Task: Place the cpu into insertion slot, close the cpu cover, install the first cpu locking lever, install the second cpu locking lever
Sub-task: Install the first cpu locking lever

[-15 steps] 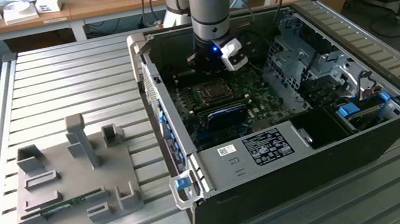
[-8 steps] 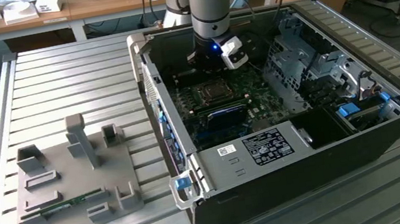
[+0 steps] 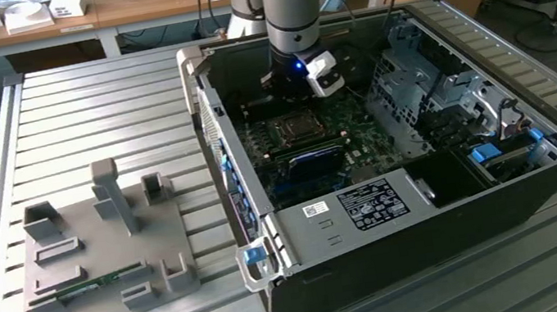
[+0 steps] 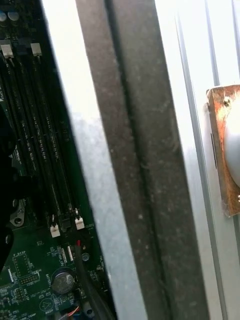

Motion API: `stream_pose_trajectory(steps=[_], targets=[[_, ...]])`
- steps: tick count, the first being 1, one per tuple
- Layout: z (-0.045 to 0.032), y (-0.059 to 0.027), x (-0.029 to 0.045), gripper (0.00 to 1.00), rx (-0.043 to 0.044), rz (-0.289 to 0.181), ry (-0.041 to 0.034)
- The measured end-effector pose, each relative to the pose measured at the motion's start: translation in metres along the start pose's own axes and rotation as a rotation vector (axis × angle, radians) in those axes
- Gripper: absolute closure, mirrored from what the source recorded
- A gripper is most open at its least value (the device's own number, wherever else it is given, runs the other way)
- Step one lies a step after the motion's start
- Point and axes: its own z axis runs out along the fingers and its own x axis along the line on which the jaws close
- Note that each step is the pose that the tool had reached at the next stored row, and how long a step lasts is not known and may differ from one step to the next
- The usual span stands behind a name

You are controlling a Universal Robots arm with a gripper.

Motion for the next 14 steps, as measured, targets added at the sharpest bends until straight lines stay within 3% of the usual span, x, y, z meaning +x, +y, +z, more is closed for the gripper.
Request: stream_pose_trajectory(steps=[4,14], targets=[[0.0001,0.0004,0.0001,0.89,0.0051,0.038,-0.0094],[0.0005,0.0028,0.0013,0.89,0.0049,0.056,-0.0133]])
